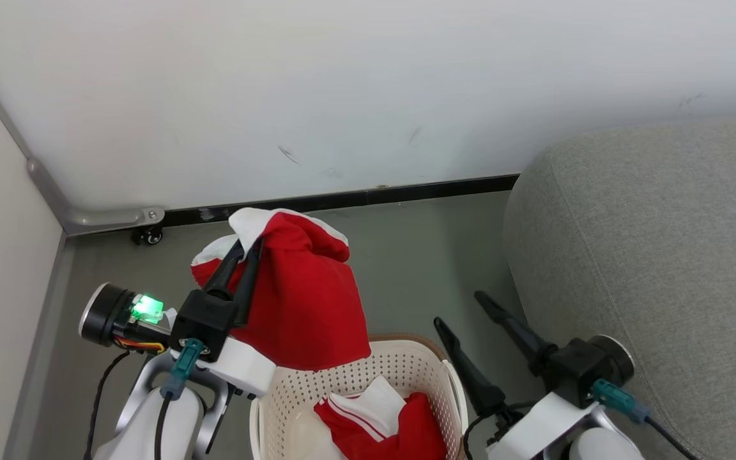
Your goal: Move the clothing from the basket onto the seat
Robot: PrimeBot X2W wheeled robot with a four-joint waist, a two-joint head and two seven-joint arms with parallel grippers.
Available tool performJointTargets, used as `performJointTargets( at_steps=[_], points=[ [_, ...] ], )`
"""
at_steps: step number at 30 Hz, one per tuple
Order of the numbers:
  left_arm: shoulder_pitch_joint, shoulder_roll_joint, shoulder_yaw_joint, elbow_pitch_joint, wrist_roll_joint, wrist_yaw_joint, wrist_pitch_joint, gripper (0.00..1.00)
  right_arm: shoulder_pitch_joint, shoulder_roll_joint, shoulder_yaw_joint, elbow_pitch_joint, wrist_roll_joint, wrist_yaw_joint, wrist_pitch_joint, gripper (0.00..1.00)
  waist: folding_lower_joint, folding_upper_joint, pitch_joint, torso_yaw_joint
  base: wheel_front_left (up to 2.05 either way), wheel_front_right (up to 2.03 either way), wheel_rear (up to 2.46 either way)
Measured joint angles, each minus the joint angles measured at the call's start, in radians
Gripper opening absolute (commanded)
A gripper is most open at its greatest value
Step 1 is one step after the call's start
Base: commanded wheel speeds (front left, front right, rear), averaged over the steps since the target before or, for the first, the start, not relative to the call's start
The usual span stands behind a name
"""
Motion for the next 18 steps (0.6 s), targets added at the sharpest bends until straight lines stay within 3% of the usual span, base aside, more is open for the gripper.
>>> performJointTargets(
  at_steps=[9, 18],
  points=[
    [-0.002, -0.024, -0.034, -0.027, 0.002, -0.021, 0.0, 0.0, -0.003, -0.03, 0.167, -0.001, 0.022, 0.0, 0.059, 1.0, 0.0, 0.0, -0.012, 0.002, 0.0, 0.0, 0.0],
    [-0.024, -0.039, -0.059, -0.046, 0.011, -0.03, 0.0, 0.0, -0.059, -0.041, 0.221, -0.011, 0.067, 0.0, 0.077, 1.0, 0.0, 0.0, -0.009, 0.006, 0.0, 0.0, 0.0]
  ],
)
